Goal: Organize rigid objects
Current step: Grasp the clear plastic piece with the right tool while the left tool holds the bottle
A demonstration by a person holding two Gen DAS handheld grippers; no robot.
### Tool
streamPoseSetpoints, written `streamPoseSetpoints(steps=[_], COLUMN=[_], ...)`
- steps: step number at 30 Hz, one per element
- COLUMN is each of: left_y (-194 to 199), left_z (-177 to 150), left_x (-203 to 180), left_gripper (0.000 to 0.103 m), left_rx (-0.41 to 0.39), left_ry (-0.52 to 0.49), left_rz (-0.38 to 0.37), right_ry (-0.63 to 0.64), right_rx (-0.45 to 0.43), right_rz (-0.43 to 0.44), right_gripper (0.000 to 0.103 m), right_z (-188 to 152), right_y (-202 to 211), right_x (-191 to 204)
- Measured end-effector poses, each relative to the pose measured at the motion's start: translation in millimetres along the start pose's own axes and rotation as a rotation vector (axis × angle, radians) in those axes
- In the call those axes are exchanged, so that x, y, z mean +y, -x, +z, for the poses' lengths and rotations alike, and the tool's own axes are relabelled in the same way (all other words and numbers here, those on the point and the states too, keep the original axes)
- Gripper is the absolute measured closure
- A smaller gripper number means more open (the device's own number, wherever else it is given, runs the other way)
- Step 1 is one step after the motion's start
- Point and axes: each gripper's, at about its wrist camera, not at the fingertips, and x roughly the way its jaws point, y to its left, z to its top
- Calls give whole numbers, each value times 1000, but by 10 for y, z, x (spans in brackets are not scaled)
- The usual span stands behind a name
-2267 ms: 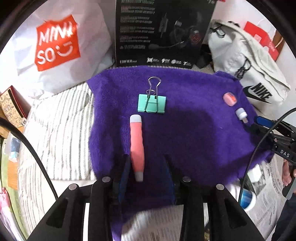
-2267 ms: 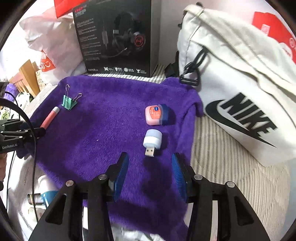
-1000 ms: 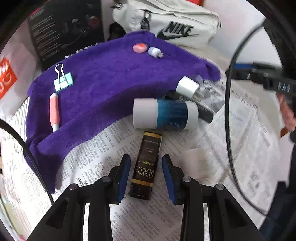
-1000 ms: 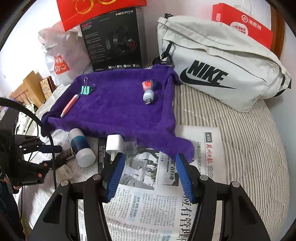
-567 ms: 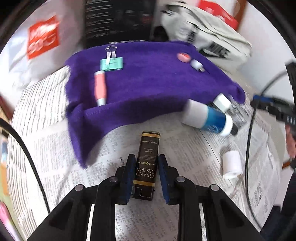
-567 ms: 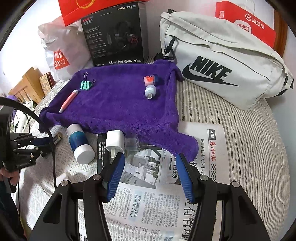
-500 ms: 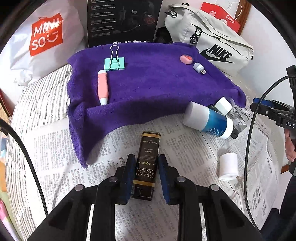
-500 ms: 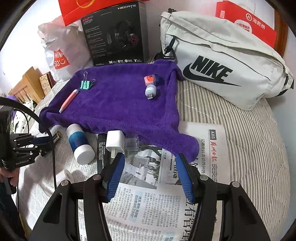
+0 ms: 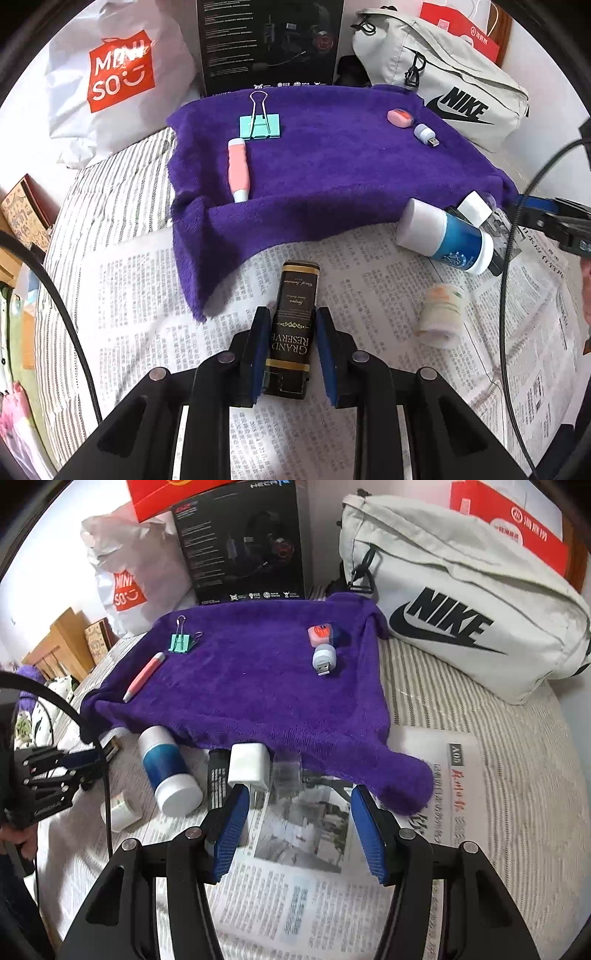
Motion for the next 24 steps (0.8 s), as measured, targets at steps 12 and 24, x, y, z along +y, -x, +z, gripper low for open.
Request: streamPoseSetpoints(steps=[12,24], left_y=[14,1], left_z=[-41,-31], left_x=[-23,-28], left_gripper=[78,78], left_rx=[-11,-19], left_ry=[-13,3], left_rz=[9,13], right_ry=[11,66], right_rx=[8,-3], right_rz=[-11,-37], right_gripper=[68,86], right_z=[110,61], right_y=[-244,-414], right_x=[-10,83])
